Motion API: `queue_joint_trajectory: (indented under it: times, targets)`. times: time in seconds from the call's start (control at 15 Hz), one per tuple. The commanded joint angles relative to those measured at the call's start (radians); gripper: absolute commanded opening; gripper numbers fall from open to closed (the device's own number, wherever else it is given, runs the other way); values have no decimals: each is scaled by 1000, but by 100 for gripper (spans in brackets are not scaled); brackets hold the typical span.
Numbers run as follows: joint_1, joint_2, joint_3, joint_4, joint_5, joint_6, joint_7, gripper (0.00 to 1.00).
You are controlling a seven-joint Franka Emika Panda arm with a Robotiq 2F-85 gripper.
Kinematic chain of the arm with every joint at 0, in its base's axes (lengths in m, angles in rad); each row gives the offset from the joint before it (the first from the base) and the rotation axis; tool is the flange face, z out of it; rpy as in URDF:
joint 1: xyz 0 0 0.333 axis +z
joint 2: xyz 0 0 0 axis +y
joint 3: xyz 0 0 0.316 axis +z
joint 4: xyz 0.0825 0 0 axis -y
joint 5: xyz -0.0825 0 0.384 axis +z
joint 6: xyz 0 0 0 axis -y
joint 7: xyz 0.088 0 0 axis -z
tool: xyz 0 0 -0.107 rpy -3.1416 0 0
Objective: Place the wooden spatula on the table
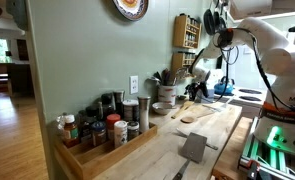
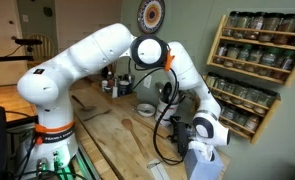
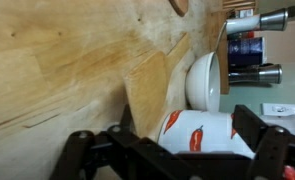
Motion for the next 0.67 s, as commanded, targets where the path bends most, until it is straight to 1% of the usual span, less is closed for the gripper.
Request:
queue_joint_trajectory:
  times: [0.0, 0.2, 0.33, 0.6]
  targets:
    - [-2, 27, 15, 10, 2, 97, -3, 100]
    - [9, -10, 22, -33, -4, 179, -20, 100]
    - [23, -59, 18, -83, -7, 242, -43, 100]
    - [78, -182, 7, -231, -32, 469, -91, 100]
